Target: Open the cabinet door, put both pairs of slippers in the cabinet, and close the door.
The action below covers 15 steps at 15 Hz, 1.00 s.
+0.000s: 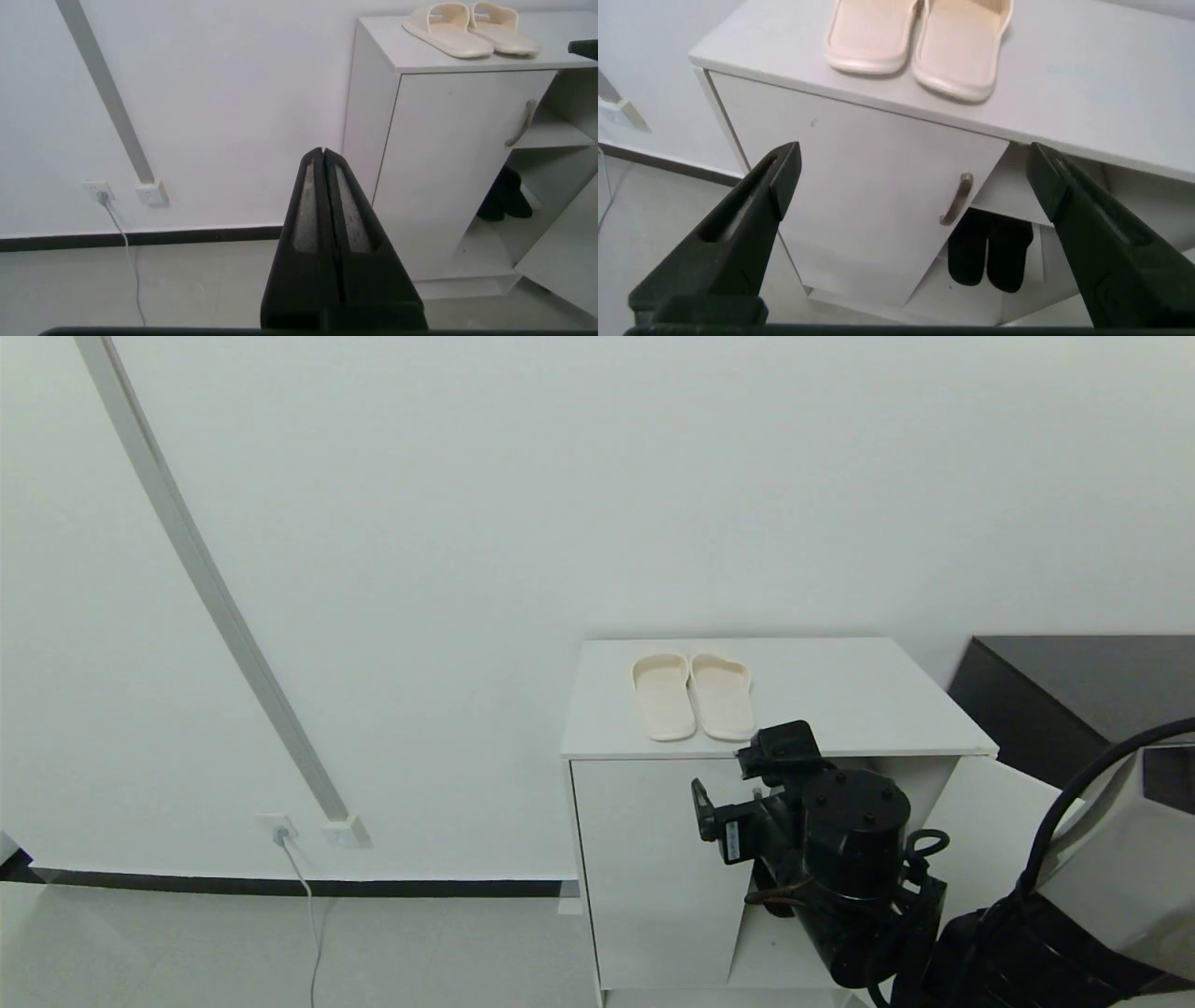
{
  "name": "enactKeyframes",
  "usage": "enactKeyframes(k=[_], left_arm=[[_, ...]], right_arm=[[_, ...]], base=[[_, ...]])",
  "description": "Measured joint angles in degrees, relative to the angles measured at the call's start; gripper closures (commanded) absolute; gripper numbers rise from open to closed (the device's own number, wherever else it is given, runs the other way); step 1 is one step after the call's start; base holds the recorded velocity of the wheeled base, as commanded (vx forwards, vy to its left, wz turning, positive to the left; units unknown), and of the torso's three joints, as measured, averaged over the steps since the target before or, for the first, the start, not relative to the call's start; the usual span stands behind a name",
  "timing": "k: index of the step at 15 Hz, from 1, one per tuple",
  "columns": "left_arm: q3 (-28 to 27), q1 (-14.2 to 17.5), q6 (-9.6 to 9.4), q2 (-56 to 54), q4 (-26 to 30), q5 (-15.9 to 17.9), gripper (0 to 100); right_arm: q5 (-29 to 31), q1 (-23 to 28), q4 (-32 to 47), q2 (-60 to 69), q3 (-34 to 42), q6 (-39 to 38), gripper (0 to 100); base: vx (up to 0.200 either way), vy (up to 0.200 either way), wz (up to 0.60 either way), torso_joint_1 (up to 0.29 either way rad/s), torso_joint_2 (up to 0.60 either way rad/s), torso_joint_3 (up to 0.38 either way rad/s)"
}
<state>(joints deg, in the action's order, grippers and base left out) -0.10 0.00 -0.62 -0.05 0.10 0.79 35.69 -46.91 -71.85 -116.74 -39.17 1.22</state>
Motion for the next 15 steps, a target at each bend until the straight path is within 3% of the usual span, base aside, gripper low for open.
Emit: enactKeyframes(k=[11, 15], left_arm=[[0.0, 0.0, 0.0, 0.0, 0.0, 0.0, 100], [0.1, 0.0, 0.02, 0.0, 0.0, -0.1, 100]], right_arm=[[0.0, 0.6, -1.6, -1.0, 0.7, -0.1, 0], [-2.7, 3.3, -1.3, -2.4, -1.5, -0.2, 0]], base=[[0.0, 0.0, 0.0, 0.169, -0.34, -0.181], [0.0, 0.0, 0.0, 0.115, -0.24, -0.121]])
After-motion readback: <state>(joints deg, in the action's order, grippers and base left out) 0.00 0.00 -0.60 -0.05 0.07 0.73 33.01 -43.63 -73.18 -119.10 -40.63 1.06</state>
